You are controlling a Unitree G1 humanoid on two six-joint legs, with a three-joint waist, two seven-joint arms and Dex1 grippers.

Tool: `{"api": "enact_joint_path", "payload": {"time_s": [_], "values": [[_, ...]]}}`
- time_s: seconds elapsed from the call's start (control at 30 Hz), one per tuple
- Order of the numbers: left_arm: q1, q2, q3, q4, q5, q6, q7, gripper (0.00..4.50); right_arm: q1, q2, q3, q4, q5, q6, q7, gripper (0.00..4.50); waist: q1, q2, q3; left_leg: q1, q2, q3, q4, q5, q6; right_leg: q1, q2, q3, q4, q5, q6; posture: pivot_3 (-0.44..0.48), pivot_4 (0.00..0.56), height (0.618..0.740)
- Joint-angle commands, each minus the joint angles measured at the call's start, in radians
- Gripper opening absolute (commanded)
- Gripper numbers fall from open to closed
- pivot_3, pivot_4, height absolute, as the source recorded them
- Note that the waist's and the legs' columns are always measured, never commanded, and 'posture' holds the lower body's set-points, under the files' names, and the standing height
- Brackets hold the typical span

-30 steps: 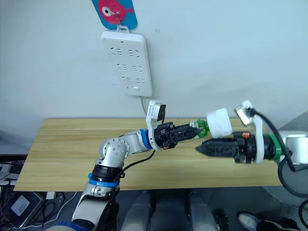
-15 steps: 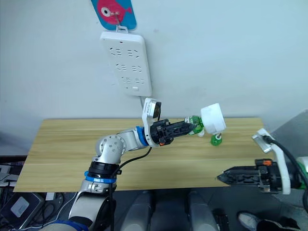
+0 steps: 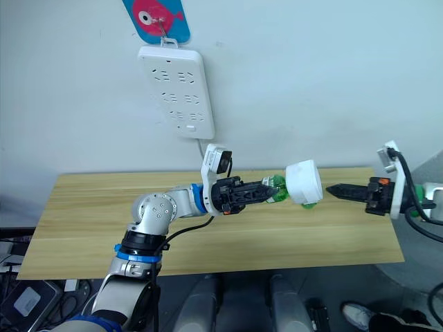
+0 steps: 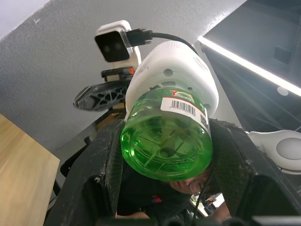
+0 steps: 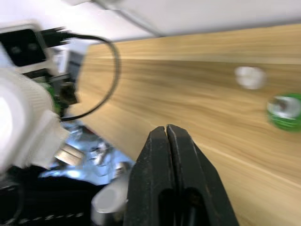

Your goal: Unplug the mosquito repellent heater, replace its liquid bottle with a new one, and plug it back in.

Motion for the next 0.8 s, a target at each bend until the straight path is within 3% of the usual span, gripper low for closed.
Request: {"api": "enact_joint_path", "payload": {"time_s": [0.03, 0.27, 0.47, 0.63, 0.8], "values": [[-0.012, -0.009, 0.007, -0.036, -0.027, -0.003, -0.006, 2.41, -0.025, 0.056, -0.041, -0.061, 0.119, 0.04, -0.073, 0.02, 0.001, 0.0, 0.0, 0.0, 0.0, 0.0, 0.0, 0.0, 0.0, 0.0, 0.0, 0.0, 0.0, 0.0, 0.0, 0.121, 0.298, 0.74], [-0.001, -0.02, 0.005, -0.017, -0.001, -0.031, 0.011, 2.41, 0.077, -0.005, -0.041, -0.244, 0.517, -0.005, -0.228, 0.02, 0.007, 0.0, 0.0, 0.0, -0.001, 0.0, 0.0, 0.0, 0.0, 0.0, -0.002, 0.0, 0.0, 0.0, 0.0, 0.11, 0.295, 0.74], [-0.004, -0.025, -0.007, 0.007, 0.026, -0.063, 0.008, 2.41, 0.093, -0.067, -0.046, -0.337, 0.547, -0.062, -0.151, 0.02, 0.009, 0.0, 0.0, 0.0, -0.002, 0.0, 0.001, 0.0, 0.0, 0.0, -0.002, 0.0, 0.0, 0.0, 0.0, 0.103, 0.294, 0.74], [0.0, -0.02, -0.016, 0.006, 0.036, -0.068, -0.005, 2.41, -0.034, -0.11, 0.004, -0.293, 0.547, -0.071, -0.118, 0.02, 0.005, 0.0, 0.0, 0.0, -0.002, 0.001, 0.001, 0.0, 0.001, 0.0, -0.002, 0.0, 0.0, 0.0, 0.0, 0.095, 0.292, 0.74], [0.005, -0.019, -0.027, 0.0, 0.039, -0.07, -0.012, 2.41, -0.237, -0.061, 0.119, -0.172, 0.547, -0.076, -0.264, 0.02, 0.003, 0.0, 0.0, 0.0, -0.002, 0.0, 0.001, 0.0, 0.001, 0.0, -0.002, 0.0, 0.0, 0.0, 0.0, 0.095, 0.292, 0.74]]}}
